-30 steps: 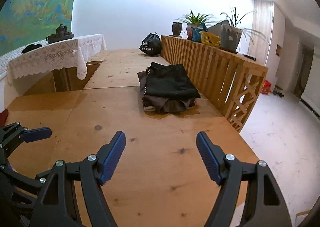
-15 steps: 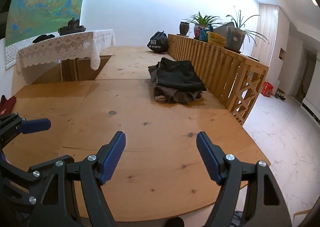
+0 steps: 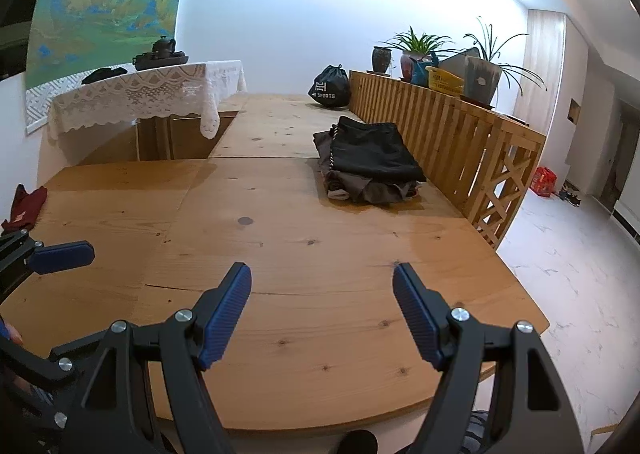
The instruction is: Fold clothes
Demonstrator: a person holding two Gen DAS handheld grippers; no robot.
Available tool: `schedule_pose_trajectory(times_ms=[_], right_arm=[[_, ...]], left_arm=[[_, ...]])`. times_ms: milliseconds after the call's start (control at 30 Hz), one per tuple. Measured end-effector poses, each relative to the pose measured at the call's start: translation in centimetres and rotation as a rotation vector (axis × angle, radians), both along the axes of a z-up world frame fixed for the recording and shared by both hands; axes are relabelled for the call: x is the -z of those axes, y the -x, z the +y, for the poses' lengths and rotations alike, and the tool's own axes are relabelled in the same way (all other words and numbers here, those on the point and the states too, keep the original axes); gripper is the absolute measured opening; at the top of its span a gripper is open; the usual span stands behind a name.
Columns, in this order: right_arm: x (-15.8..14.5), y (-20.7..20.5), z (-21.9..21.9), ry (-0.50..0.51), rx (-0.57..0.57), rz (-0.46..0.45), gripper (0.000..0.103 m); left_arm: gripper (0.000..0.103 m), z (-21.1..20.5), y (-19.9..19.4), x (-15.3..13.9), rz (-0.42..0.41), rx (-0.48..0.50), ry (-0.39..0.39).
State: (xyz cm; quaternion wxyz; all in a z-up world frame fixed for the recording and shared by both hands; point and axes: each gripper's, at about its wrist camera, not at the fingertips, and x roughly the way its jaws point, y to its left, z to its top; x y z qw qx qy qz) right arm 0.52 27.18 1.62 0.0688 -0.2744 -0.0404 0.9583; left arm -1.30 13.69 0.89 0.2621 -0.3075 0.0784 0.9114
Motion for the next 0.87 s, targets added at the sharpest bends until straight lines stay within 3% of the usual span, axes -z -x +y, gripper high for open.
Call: schedule_pose_trajectory(times_ms=[367, 867], right_arm=[[0.2, -0.5, -1.3, -0.016, -0.031, -0.004, 0.073], [0.5, -1.2, -1.4, -0.034, -0.034, -0.012, 0.073]], left_arm=[[0.080, -2.0, -0.6, 0.0, 0.001, -0.045, -0.006], [0.080, -1.6, -2.3, -0.8, 0.070, -0.013, -0.012]])
